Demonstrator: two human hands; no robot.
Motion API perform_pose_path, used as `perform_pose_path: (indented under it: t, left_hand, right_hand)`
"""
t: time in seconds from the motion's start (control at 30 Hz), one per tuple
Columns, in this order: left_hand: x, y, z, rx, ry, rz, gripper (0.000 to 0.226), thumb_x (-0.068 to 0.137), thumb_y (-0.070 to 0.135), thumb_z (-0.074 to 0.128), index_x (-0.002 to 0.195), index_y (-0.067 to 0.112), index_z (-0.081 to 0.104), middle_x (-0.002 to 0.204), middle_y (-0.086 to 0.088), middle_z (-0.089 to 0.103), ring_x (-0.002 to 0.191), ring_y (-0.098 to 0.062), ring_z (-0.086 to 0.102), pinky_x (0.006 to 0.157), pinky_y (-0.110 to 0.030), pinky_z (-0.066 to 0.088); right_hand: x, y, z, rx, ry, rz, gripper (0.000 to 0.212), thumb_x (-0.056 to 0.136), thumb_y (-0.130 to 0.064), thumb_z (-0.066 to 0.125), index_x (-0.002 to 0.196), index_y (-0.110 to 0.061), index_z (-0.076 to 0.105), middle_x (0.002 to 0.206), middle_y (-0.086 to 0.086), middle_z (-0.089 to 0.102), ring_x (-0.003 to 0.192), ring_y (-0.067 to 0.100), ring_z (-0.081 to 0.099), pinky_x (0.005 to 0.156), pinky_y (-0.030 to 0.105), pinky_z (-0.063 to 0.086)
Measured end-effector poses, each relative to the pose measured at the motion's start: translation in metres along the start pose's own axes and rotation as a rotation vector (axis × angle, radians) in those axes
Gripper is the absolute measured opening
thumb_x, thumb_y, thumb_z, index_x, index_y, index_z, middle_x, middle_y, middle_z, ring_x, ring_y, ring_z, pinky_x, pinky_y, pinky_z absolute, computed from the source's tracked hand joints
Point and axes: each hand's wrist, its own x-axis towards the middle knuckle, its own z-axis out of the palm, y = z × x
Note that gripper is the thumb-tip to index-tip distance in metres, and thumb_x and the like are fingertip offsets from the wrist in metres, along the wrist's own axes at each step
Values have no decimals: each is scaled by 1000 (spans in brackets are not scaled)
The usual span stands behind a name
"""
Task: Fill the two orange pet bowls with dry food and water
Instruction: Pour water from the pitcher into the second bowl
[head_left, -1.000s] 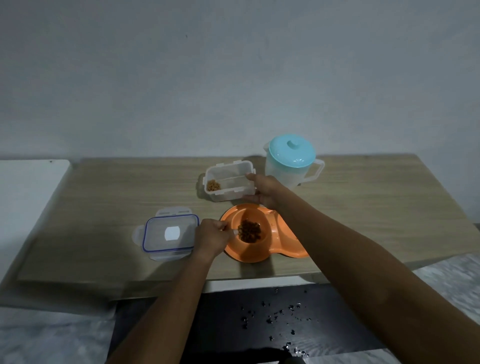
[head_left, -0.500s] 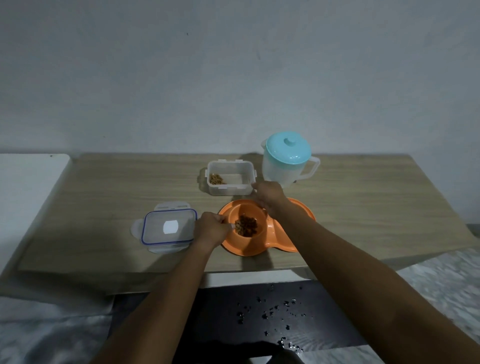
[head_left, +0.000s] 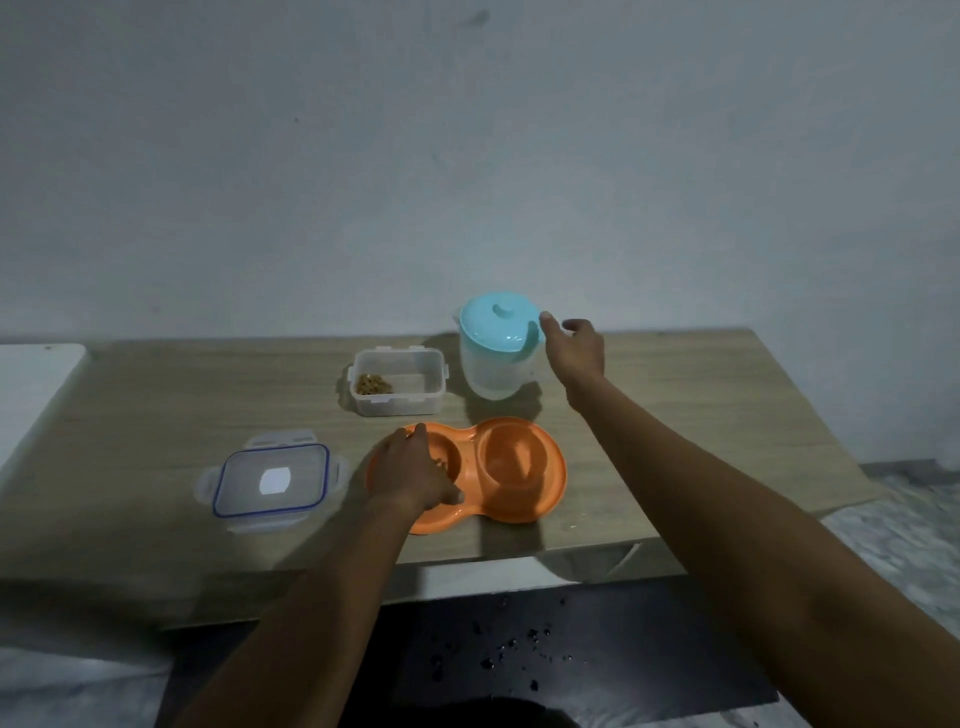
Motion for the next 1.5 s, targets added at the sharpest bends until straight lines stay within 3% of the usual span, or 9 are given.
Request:
perform_pose_path:
  t: [0.1,0.23,0.37,0.6,0.67,0.87,1.0,1.13,1.5]
  left_hand:
    - [2,8,3,7,16,-47,121,56,39,91,153,16,23,156,-8,31,142,-28,34,108,-42,39]
    - [5,16,1,3,19,-103,115,55,33,93,150,18,30,152,-7,38,138,-29,39,104,-42,40]
    - [9,20,4,2,-8,-151,119,56,31,92,153,21,23,156,-5,30,141,-30,34,108,-45,37]
    - [13,21,10,-43,4,-196,123,56,27,93,155,22,20,163,-6,12,146,-32,23,114,-46,31]
    - [14,21,11,-52,9,-208,123,55,26,93,154,22,21,163,-6,14,146,-32,23,114,-46,31]
    - [15,24,15,-12,9,-235,124,54,27,93,154,24,21,161,-7,17,144,-36,26,114,-51,30]
    - [16,27,18,-8,25,-300,120,55,26,92,153,18,23,153,-13,30,136,-36,39,107,-48,37]
    - [22,21,22,-135,88,-368,103,52,20,88,141,9,38,131,-15,54,116,-34,55,95,-41,48]
    - [19,17,32,-284,140,-377,109,54,14,85,148,15,30,133,-17,53,118,-38,54,96,-45,47]
  right_hand:
    - [15,-4,-5,-74,-215,-6,80,90,-71,49,136,-6,57,129,10,60,108,27,56,87,38,46]
    - [23,-4,0,-63,-277,16,85,83,-75,57,130,-5,57,123,12,63,100,26,61,63,29,44]
    - [27,9,6,80,-331,76,83,68,-81,67,114,-12,68,114,7,70,91,22,68,75,33,56]
    - [31,6,2,199,-310,70,77,64,-74,75,105,-10,67,105,5,70,91,21,66,72,33,54]
    - [34,2,-7,193,-309,28,79,57,-75,76,99,-8,69,102,7,72,92,23,66,76,36,53]
    - [35,1,-57,248,-339,-29,54,74,-54,81,88,-3,70,78,1,62,69,16,51,62,30,39]
    - [28,1,-83,181,-363,-121,67,68,-60,82,80,4,70,82,8,67,79,21,59,75,38,49]
    - [19,-1,-105,54,-367,-218,60,70,-56,84,46,-15,48,51,-4,47,59,18,46,62,37,37]
    - [6,-5,-120,-230,-419,-364,71,64,-62,85,44,-21,30,39,-11,29,48,13,32,50,29,23]
